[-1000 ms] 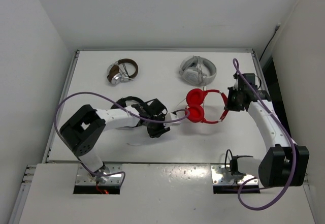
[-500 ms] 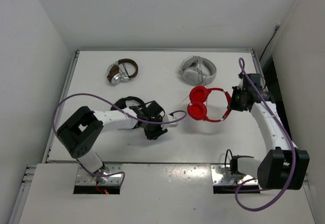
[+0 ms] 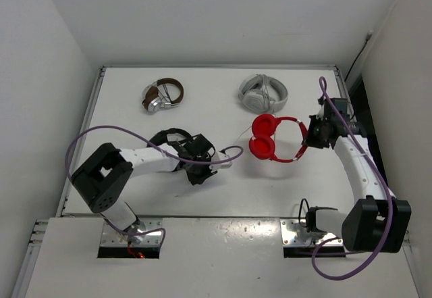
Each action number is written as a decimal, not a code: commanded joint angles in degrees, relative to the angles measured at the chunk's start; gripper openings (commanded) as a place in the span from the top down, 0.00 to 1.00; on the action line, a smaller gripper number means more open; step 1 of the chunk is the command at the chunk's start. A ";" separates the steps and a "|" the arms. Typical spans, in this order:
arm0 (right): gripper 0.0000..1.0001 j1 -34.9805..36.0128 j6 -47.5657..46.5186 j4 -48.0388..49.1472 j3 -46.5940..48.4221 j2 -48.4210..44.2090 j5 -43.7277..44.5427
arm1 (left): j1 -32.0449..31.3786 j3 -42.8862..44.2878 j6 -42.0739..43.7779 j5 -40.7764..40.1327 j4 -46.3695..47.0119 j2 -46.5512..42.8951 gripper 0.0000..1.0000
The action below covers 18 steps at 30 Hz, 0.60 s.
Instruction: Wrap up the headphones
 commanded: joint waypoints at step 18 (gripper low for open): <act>1.00 11.40 17.21 4.58 11.81 8.74 10.18 | -10.59 20.57 1.92 2.95 -4.74 0.83 1.00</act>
